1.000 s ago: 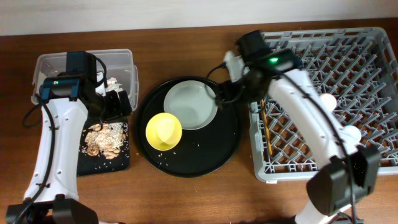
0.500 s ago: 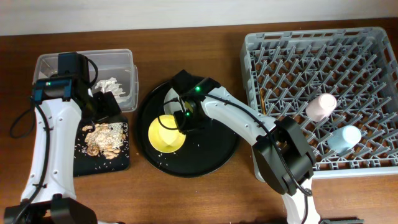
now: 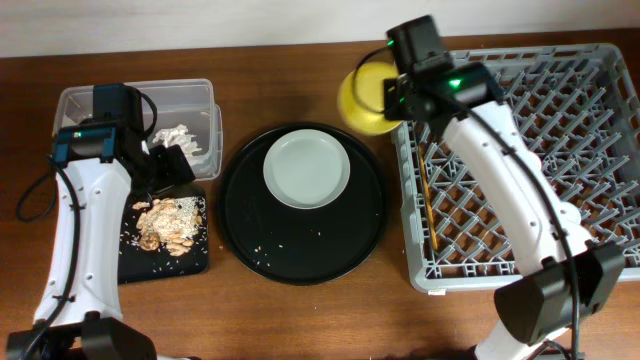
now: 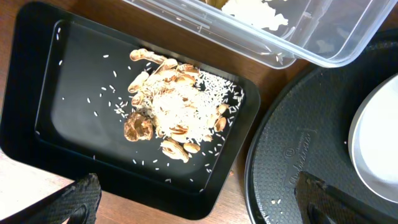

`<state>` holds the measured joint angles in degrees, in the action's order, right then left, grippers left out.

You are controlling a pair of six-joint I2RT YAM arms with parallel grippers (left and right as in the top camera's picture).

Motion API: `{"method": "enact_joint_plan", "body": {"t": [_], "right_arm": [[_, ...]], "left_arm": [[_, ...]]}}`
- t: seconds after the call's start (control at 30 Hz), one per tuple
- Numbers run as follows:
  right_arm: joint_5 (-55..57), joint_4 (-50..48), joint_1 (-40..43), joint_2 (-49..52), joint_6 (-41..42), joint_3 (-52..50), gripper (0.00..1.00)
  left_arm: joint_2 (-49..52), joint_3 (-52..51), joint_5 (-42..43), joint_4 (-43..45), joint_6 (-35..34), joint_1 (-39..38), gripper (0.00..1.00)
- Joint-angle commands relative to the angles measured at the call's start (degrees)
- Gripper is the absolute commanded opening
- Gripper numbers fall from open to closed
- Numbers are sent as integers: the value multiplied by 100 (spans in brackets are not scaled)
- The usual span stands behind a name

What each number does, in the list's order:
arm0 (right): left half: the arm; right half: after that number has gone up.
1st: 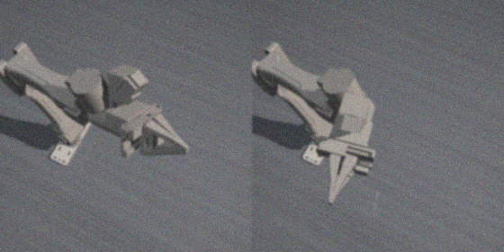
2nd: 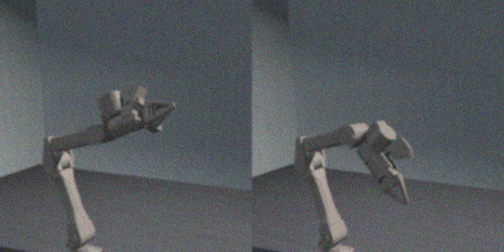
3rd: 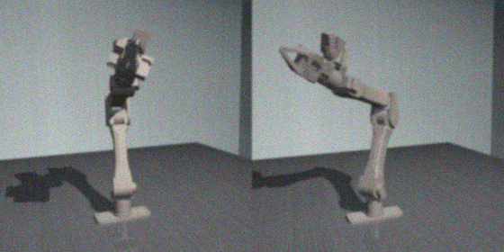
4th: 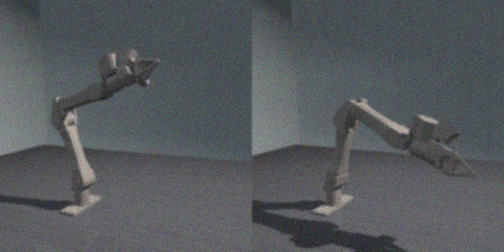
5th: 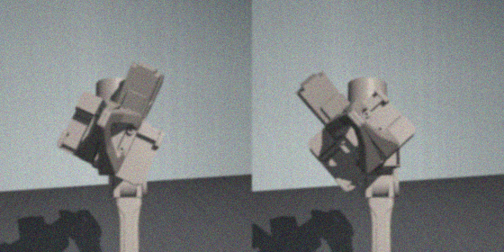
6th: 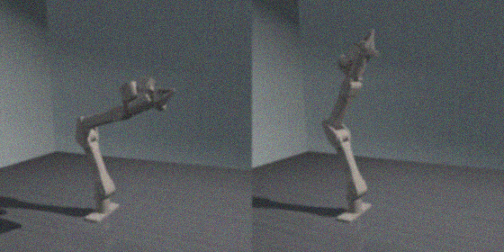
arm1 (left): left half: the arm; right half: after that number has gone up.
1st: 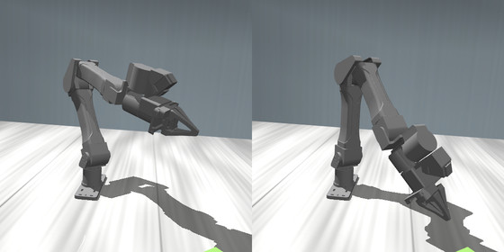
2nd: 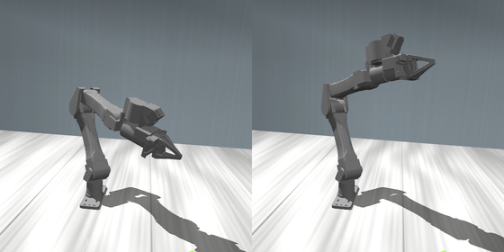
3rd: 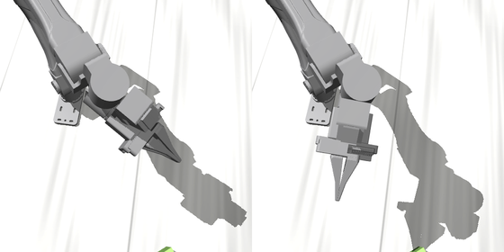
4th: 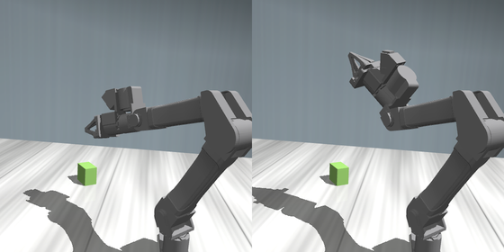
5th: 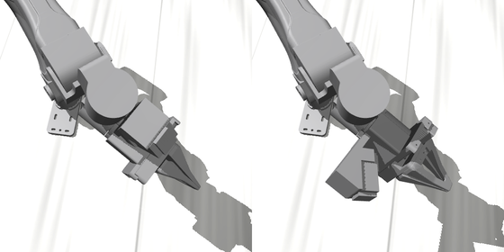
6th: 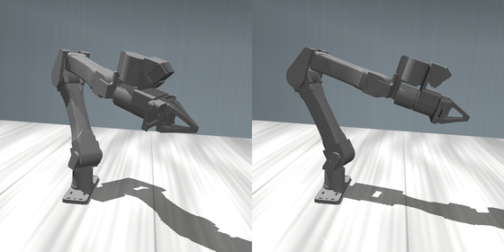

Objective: Sort waste into correct bins and load items into the dishwasher rack
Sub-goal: 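Grasp the yellow bowl with the right gripper and place it in the rack, then grasp the grey plate edge with the right gripper and stand it in the rack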

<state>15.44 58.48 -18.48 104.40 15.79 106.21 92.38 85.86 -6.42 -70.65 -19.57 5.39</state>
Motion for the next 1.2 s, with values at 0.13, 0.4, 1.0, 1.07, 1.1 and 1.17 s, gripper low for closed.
{"method": "enact_joint_plan", "body": {"t": [0.13, 0.4, 1.0, 1.07, 1.1, 1.17], "right_arm": [[4634, -1320, 1276, 654, -79, -2, 4], [4175, -1217, 1283, 1843, -35, -17, 4], [3926, -763, 798, 2153, 118, -15, 4], [3331, -358, 605, 2100, 208, -13, 4], [3274, -109, 529, 2013, 627, -13, 4], [2586, 389, 450, 1574, 981, -13, 14]], "left_arm": [[-79, 11, 13, 98, -76, 20, 99], [-79, 11, 13, 116, -76, 20, 99], [-79, 11, 15, 118, -76, 20, 99], [-79, 11, 13, 116, -76, 20, 99], [-79, 11, 13, 116, -76, 20, 99], [-79, 11, 13, 118, -76, 15, 99]]}}
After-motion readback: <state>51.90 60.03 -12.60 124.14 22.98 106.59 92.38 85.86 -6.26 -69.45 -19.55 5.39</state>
